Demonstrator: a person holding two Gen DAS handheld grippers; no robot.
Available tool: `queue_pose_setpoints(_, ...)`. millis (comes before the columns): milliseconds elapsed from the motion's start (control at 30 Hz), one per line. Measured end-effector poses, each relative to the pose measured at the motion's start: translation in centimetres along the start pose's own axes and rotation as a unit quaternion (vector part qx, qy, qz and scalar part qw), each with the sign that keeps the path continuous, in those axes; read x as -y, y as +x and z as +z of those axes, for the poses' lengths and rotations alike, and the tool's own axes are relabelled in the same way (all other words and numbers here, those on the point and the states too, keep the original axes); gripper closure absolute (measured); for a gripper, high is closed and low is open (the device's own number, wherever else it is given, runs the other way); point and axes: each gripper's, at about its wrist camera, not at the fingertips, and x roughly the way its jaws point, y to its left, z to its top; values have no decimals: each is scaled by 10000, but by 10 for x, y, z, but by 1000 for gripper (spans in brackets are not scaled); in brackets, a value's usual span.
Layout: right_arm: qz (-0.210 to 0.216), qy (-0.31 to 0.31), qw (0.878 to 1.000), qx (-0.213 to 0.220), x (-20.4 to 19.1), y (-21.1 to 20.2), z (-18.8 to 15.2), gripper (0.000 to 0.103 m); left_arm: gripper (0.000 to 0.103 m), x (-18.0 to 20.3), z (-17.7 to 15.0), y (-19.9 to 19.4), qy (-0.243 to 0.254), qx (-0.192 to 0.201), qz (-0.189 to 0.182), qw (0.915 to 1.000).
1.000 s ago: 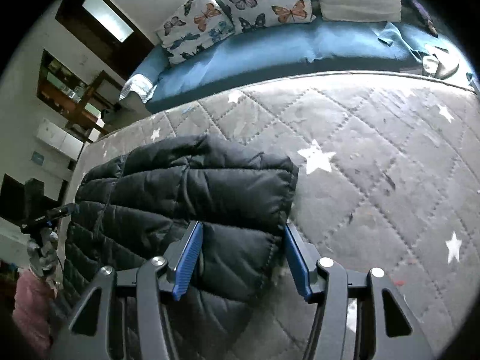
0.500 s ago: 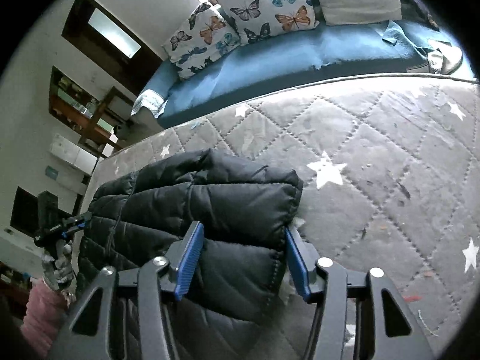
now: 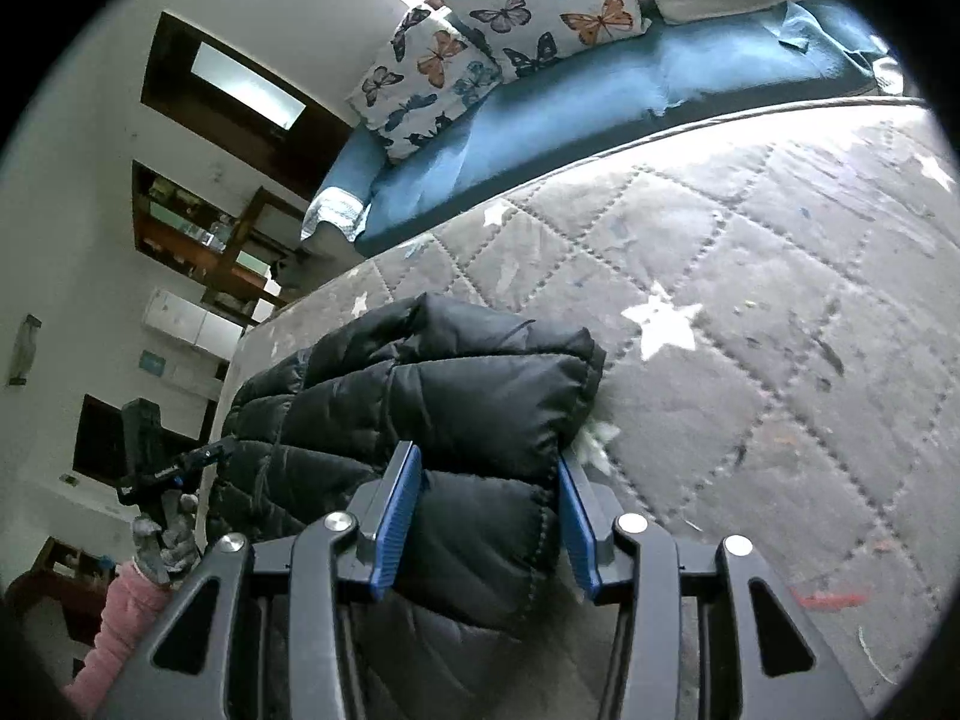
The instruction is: Fold large clothes
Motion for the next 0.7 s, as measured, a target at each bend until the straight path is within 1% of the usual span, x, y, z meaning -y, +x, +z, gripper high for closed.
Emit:
queue_pose_setpoints(33, 29, -9, 10000, 4, 0, 1, 0, 52, 28, 6, -1, 2, 111, -10, 109, 9999)
queue_pose_setpoints(133, 125, 1, 9999, 67, 0, 1, -1, 50, 24, 21, -2, 8, 341, 8, 386, 9987)
queue_pose_setpoints(233, 82, -104, 9999, 84, -2, 2, -1, 50, 23, 27, -3, 11, 366, 56, 452, 9983)
queue_pose_setpoints(300, 86, -81, 9999, 108, -3, 3, 0, 49, 23, 29, -3, 12, 295, 93, 412, 9987)
queue_pose_setpoints(367, 92, -74, 9998, 132, -4, 5, -1, 50, 27, 27, -3, 10, 263, 151, 414, 9987)
queue_pose_setpoints(433, 48, -100, 9998, 145, -5, 6, -1, 54, 39, 25, -5, 5, 301, 227, 458, 9982)
queue_pose_setpoints(467, 26, -100, 9998, 144, -6, 6, -1, 57, 42, 23, -5, 5, 308, 247, 474, 9981)
queue_pose_setpoints(533, -33, -96, 9999, 122, -8, 8, -2, 61, 54, 20, -5, 3, 282, 296, 462, 9981)
queue_pose_setpoints(567, -82, -120, 9998, 114, -9, 8, -2, 64, 56, 20, -6, 2, 272, 321, 456, 9981)
queue_pose_setpoints(633, -137, -169, 9997, 127, -13, 7, -3, 67, 67, 25, -8, -2, 332, 383, 493, 9975)
queue_pose_setpoints(700, -166, -202, 9996, 143, -18, 3, -3, 71, 72, 30, -11, -6, 460, 453, 599, 9961)
